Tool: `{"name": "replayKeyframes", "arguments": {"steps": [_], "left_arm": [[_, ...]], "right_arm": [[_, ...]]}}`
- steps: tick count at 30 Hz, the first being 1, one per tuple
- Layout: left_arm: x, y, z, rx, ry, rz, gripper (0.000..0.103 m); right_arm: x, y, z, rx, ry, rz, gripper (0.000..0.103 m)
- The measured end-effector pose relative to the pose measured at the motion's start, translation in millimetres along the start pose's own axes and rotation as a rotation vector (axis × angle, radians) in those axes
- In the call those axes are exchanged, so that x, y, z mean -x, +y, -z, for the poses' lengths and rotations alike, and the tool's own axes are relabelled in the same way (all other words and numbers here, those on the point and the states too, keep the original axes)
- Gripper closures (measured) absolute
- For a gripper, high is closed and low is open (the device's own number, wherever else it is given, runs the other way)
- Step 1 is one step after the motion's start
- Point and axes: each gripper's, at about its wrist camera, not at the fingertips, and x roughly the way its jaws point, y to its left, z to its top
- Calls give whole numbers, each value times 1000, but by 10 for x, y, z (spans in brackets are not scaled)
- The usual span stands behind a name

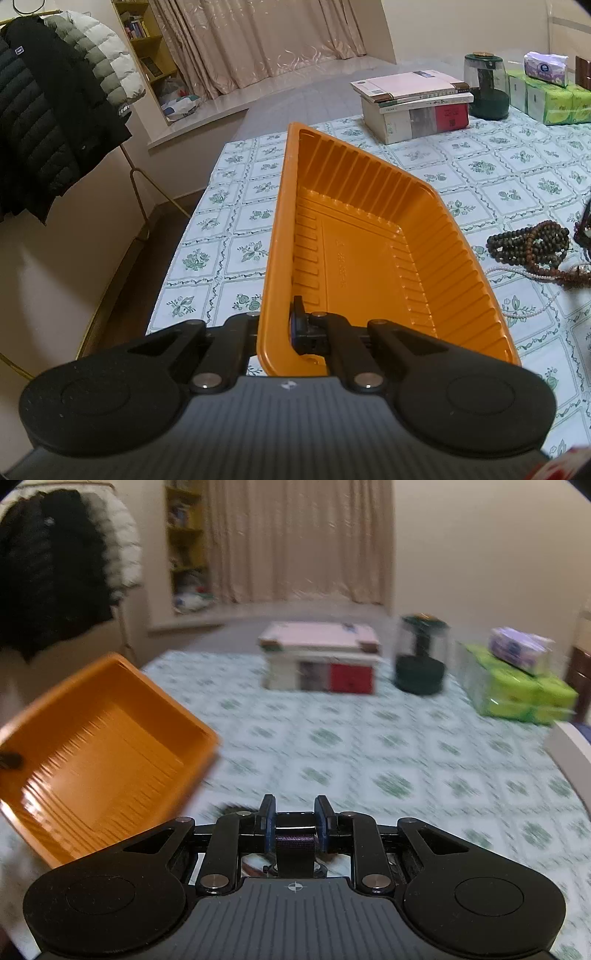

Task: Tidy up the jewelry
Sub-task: 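Hold the tray with the left gripper while the right gripper drops the black watch into it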

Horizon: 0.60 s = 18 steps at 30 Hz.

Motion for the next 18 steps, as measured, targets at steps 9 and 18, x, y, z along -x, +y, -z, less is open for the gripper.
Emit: {"name": "replayKeyframes", "arguments": {"steps": [9, 18], "left_arm": [[-29, 24, 13, 14, 4, 10, 100], [-50, 41, 35, 24, 7, 21, 100]], "right_arm": [[-246, 667, -226, -1, 18, -308, 81], [-624, 1149, -38, 73, 107, -385, 81]]}}
